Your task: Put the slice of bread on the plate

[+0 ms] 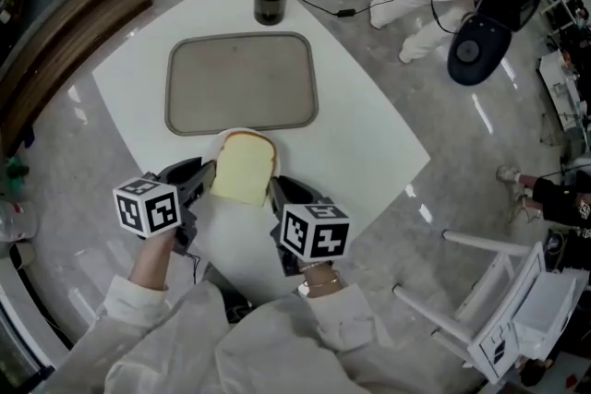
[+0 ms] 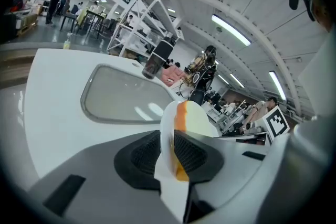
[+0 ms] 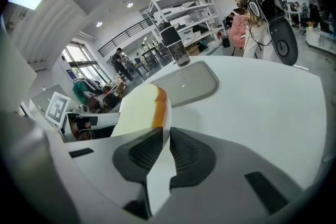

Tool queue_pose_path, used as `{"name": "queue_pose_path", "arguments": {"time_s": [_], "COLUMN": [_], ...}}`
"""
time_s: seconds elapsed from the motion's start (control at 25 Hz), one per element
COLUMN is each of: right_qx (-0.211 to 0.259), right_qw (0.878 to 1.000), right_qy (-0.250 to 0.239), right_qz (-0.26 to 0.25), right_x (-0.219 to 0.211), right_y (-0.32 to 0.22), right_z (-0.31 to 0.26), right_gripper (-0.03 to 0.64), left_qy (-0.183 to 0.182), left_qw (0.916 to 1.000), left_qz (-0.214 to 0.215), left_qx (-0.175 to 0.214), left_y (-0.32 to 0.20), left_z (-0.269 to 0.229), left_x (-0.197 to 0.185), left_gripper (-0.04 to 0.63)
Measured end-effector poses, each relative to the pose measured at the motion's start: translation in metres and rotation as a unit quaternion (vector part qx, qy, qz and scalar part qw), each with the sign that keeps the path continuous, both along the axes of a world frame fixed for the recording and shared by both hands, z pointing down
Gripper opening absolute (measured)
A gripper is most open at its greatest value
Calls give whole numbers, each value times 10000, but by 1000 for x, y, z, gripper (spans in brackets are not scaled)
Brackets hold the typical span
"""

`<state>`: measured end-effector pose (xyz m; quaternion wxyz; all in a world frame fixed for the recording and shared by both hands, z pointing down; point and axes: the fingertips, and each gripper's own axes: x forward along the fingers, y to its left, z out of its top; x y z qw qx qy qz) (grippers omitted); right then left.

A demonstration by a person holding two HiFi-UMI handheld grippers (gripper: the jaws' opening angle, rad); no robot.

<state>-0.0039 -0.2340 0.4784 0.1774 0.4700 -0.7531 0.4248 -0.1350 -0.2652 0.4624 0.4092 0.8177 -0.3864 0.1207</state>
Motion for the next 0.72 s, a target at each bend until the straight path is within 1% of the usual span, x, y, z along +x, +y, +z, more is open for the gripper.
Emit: {"name": "queue_pose_path", "arguments": {"time_s": [0.16,0.52,0.72], "right_qx": [114,289,338], "right_qw": [9998,9960,9942], "right_qy": [0,-12,14], "right_qz": [171,840,1024], "right_x": [-1,-10,-10], "right_y": [-19,-95,-132], "right_z": [-6,-12,-5], "right_gripper": [52,49,48], "left_qy": [48,238,111], "left_qw": [9997,9982,9965], "left_qz": [186,488,750], "left_qx": [127,240,347], "left_y": [-25,-96,-132], "left_z": [-6,-10,-3], "left_x": [0,-9,-9], "left_gripper": [86,86,85]}}
